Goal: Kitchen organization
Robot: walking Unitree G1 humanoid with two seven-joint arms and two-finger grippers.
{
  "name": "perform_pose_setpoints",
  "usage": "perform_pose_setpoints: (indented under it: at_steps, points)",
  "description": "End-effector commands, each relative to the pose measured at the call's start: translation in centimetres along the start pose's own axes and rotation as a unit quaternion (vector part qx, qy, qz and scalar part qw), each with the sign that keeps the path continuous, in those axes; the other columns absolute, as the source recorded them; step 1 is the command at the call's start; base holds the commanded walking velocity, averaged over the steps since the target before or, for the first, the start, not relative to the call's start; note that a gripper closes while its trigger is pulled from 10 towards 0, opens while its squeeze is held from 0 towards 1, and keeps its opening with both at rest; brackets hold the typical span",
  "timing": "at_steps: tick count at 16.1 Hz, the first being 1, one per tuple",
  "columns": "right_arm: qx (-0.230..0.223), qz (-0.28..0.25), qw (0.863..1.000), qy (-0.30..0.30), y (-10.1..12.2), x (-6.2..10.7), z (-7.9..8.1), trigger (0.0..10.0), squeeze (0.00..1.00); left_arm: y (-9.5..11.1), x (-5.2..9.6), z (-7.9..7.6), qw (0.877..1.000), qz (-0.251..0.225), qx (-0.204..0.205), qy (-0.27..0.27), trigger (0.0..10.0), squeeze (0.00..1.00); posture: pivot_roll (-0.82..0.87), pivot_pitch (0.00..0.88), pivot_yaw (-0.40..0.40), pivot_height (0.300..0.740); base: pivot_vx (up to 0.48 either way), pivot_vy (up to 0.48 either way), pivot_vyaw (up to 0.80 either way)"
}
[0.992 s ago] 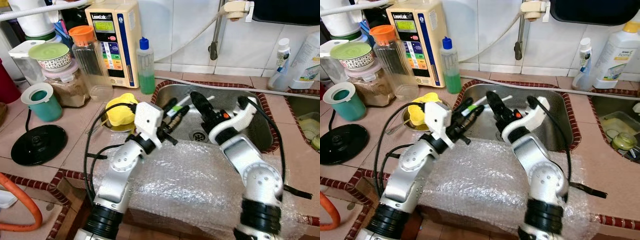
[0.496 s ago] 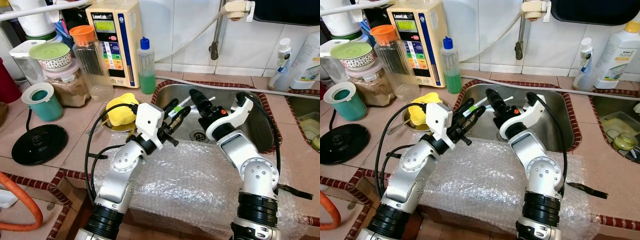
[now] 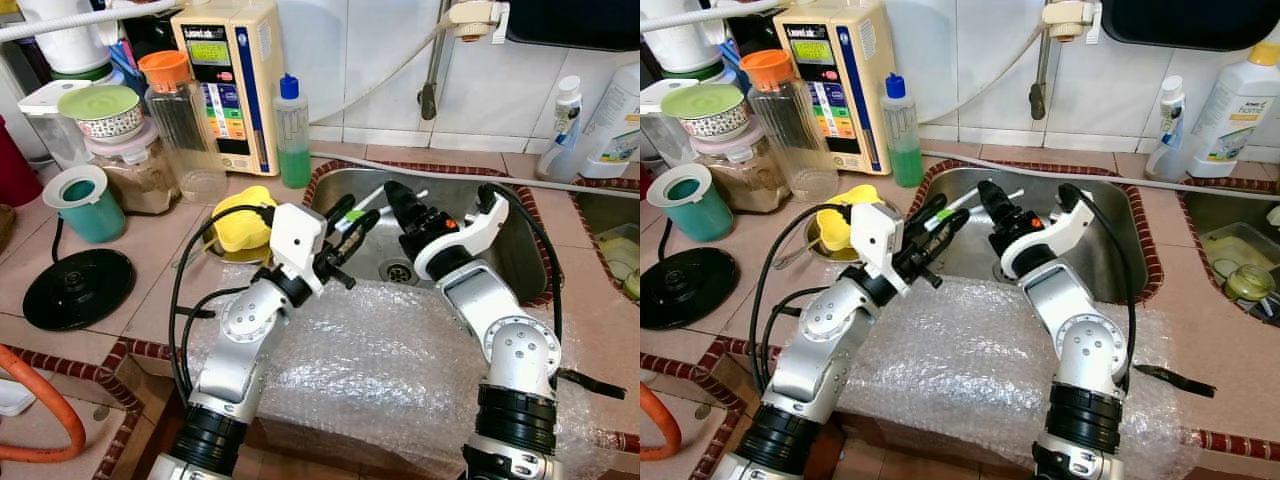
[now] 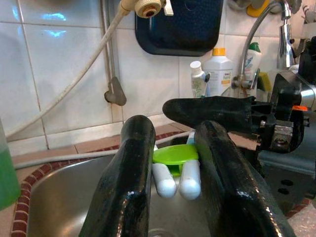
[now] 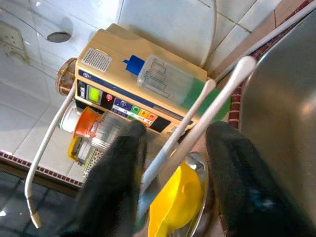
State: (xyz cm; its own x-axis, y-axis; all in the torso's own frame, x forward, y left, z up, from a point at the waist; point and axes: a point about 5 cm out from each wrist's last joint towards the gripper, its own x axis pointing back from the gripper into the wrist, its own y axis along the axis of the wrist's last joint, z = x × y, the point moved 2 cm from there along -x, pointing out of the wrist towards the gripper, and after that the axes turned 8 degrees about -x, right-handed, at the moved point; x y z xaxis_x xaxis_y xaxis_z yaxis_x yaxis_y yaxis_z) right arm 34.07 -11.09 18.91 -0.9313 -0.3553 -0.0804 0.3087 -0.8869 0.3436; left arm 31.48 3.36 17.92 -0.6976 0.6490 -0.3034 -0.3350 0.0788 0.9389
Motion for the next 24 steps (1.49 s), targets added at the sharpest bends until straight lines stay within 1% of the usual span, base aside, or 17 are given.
perform_pose_setpoints:
  at_steps: [1, 8, 9, 10, 11, 12, 13, 14, 15, 16, 19, 20, 21, 22, 23, 24]
  points:
    - [-0.023, 0.017, 0.999, 0.016, -1.3, -0.6, 0.9, 0.0, 0.0, 0.3, -0.2, 0.2, 1.0, -0.004, -0.012, 0.001, 2.5, 0.0, -0.03, 0.0, 0.059, 0.74, 0.0, 0.0, 0.0]
    - [-0.048, 0.03, 0.998, 0.025, -1.9, -1.3, 1.1, 0.0, 0.0, 0.2, -0.1, -0.1, 1.0, -0.003, -0.01, 0.001, 2.8, 0.0, -0.02, 0.0, 0.058, 0.74, 0.0, 0.0, 0.0]
    - [-0.049, 0.031, 0.998, 0.025, -2.0, -1.4, 1.1, 0.0, 0.0, 0.2, -0.1, -0.1, 1.0, -0.003, -0.01, 0.002, 3.0, 0.0, -0.01, 0.0, 0.054, 0.74, 0.0, 0.0, 0.0]
    - [-0.052, 0.031, 0.998, 0.024, -2.1, -1.4, 1.1, 0.0, 0.0, 0.2, -0.1, -0.1, 1.0, -0.003, -0.011, 0.002, 3.6, 0.0, -0.01, 0.0, 0.054, 0.74, 0.0, 0.0, 0.0]
    - [-0.054, 0.031, 0.998, 0.023, -2.1, -1.4, 1.0, 0.0, 0.0, 0.2, -0.1, -0.1, 1.0, -0.002, -0.011, 0.001, 5.5, 0.0, -0.01, 0.0, 0.055, 0.74, 0.0, 0.0, 0.0]
    - [-0.056, 0.028, 0.998, 0.022, -2.0, -1.5, 1.0, 0.0, 0.0, 0.2, -0.1, -0.1, 1.0, -0.002, -0.011, 0.002, 7.0, 0.0, -0.01, 0.0, 0.055, 0.74, 0.0, 0.0, 0.0]
    - [-0.057, 0.021, 0.998, 0.018, -1.7, -1.6, 0.9, 0.0, 0.0, 0.1, -0.1, -0.2, 1.0, -0.001, -0.01, -0.001, 10.0, 0.0, -0.02, 0.0, 0.057, 0.74, 0.0, 0.0, 0.0]
    - [-0.057, 0.015, 0.998, 0.013, -1.5, -1.6, 0.7, 0.0, 0.0, 0.0, -0.1, -0.3, 1.0, -0.001, -0.003, -0.002, 10.0, 0.0, -0.02, 0.0, 0.057, 0.74, 0.0, 0.0, 0.0]
    - [-0.057, 0.009, 0.998, 0.008, -1.3, -1.6, 0.5, 0.0, 0.0, 0.0, -0.2, -0.3, 1.0, -0.002, 0.006, -0.001, 10.0, 0.34, -0.02, 0.0, 0.058, 0.74, 0.0, 0.0, 0.0]
    - [-0.054, 0.004, 0.999, 0.004, -1.1, -1.6, 0.4, 0.0, 0.0, 0.0, -0.2, -0.2, 1.0, -0.002, 0.012, 0.003, 10.0, 1.0, -0.02, 0.0, 0.059, 0.74, 0.0, 0.0, 0.0]
    - [-0.014, -0.025, 1.0, -0.001, 0.0, -1.8, 0.7, 0.0, 0.0, -0.1, -0.2, -0.1, 1.0, -0.001, 0.016, 0.002, 10.0, 1.0, -0.02, 0.0, 0.061, 0.74, 0.0, 0.0, 0.0]
    - [0.005, -0.042, 0.999, -0.005, 0.6, -2.0, 1.1, 0.0, 0.0, -0.2, -0.1, -0.1, 1.0, 0.003, 0.019, -0.002, 10.0, 1.0, -0.02, 0.0, 0.061, 0.74, 0.0, 0.0, 0.0]
    - [0.033, -0.048, 0.998, 0.0, 1.0, -2.1, 1.5, 0.0, 0.0, -0.3, -0.1, 0.0, 1.0, 0.007, 0.018, -0.001, 10.0, 1.0, -0.02, 0.0, 0.063, 0.74, 0.0, 0.0, 0.0]
    - [0.051, -0.051, 0.997, 0.002, 1.3, -2.2, 1.6, 0.0, 0.0, -0.4, -0.1, 0.0, 1.0, 0.01, 0.019, 0.0, 10.0, 1.0, -0.02, 0.0, 0.063, 0.74, 0.0, 0.0, 0.0]
    - [0.09, -0.062, 0.994, -0.002, 1.8, -2.3, 1.6, 0.0, 0.0, -0.5, 0.0, 0.2, 1.0, 0.014, 0.016, 0.002, 10.0, 1.0, -0.02, 0.0, 0.063, 0.74, 0.0, 0.0, 0.0]
    - [0.183, -0.075, 0.98, -0.007, 2.8, -2.5, 1.8, 0.0, 0.0, -0.8, 0.3, 0.5, 0.999, 0.027, 0.022, 0.005, 10.0, 1.0, -0.02, 0.0, 0.063, 0.74, 0.0, 0.0, 0.0]
